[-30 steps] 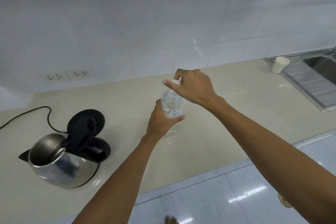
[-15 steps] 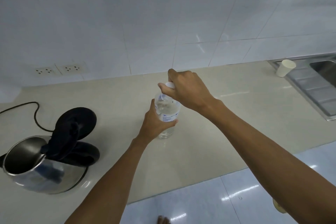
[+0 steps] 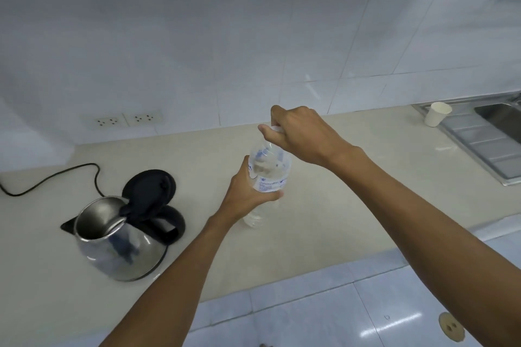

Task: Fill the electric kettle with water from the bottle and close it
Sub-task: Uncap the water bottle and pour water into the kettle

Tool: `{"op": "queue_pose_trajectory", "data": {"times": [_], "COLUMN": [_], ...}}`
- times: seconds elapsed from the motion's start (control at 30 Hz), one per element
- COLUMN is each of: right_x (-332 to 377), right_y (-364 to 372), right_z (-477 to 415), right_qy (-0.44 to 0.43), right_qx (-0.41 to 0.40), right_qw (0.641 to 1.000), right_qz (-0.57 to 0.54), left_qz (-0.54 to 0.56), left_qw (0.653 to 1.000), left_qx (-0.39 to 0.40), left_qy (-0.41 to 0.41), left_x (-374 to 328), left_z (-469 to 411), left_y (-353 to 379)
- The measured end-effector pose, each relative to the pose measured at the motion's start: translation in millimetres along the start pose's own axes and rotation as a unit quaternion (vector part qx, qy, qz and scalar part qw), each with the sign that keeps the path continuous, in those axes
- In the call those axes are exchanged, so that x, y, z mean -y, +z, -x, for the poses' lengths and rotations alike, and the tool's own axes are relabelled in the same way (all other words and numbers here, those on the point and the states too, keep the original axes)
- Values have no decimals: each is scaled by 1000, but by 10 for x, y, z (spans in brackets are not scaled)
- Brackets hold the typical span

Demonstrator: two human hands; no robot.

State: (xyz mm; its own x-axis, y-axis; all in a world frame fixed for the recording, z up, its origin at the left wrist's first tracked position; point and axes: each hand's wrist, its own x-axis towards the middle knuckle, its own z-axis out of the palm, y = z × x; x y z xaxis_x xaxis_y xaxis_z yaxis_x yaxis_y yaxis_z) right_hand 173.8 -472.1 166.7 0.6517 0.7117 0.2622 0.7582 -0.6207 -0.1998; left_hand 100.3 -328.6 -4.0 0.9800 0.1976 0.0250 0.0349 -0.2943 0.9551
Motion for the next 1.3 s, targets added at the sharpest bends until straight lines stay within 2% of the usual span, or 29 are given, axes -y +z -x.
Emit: {"op": "queue_pose_trajectory", "data": {"times": [0.27, 0.5, 0.7, 0.77, 0.87, 0.93, 1.07, 1.2, 1.3], "right_x": [899, 1778, 2478, 2704, 3059, 3242, 3433, 3549, 3535], "right_y": [-351, -377, -239, -147, 23, 139, 336, 404, 394], "right_z": [289, 487, 390, 338, 229, 166, 19, -49, -51], "right_qy": [-47, -93, -128, -113, -57, -15, 23, -7, -25], "right_qx": [49, 52, 96, 68, -16, -25, 50, 126, 171], "right_qw": [998, 994, 985, 990, 996, 995, 998, 992, 976], "right_qz": [0, -14, -65, -50, 74, 101, 28, -27, -130], "left_qz": [45, 45, 6, -23, -64, -97, -146, -171, -178], "left_qw": [998, 998, 1000, 999, 995, 992, 985, 980, 978], "left_qx": [42, 15, -28, -47, -75, -80, -81, -82, -79], "left_qy": [30, 37, 9, -4, -20, -29, -46, -59, -69], "left_x": [-280, -300, -131, -94, -56, -30, 52, 148, 208], "left_z": [850, 1696, 2235, 2380, 2556, 2641, 2765, 2845, 2861], "left_y": [-589, -1269, -2009, -2223, -2520, -2691, -2970, -3164, -3267]}}
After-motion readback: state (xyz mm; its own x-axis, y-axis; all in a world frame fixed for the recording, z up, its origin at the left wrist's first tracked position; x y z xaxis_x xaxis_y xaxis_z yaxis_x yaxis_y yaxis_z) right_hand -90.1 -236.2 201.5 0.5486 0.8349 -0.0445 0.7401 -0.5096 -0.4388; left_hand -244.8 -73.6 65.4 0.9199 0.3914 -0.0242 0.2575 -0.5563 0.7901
